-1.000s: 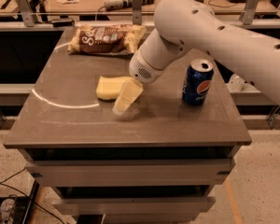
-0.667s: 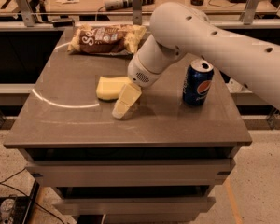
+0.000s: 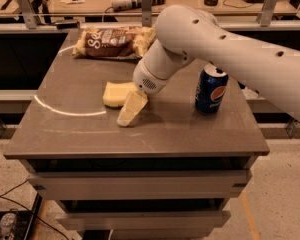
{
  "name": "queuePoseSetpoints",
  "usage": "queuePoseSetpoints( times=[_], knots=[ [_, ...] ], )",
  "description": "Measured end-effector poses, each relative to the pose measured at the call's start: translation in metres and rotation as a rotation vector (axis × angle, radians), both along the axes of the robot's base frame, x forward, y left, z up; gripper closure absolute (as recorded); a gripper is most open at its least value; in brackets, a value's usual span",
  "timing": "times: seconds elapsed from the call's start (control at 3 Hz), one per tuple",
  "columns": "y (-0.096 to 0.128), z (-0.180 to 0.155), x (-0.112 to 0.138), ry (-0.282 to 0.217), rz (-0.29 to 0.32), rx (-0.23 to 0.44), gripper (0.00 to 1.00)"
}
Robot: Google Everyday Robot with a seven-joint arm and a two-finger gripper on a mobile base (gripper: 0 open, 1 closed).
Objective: Pick sponge
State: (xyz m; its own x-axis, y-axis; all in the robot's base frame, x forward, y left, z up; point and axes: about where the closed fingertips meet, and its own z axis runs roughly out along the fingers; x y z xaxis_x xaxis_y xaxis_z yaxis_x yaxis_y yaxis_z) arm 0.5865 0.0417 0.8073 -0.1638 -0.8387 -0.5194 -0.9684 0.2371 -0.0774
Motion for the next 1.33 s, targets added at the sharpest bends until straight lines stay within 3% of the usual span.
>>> queuePoseSetpoints(
  times=[0.67,1.0,1.33],
  knots=[
    [0.0,0.017,0.0,-0.001,0.0,0.0,0.87],
    [0.0,0.021,0.0,-0.001,0.0,0.0,1.0],
    [0.004,0.032,0.002,-0.043,-0.007,0.092,1.0]
  ],
)
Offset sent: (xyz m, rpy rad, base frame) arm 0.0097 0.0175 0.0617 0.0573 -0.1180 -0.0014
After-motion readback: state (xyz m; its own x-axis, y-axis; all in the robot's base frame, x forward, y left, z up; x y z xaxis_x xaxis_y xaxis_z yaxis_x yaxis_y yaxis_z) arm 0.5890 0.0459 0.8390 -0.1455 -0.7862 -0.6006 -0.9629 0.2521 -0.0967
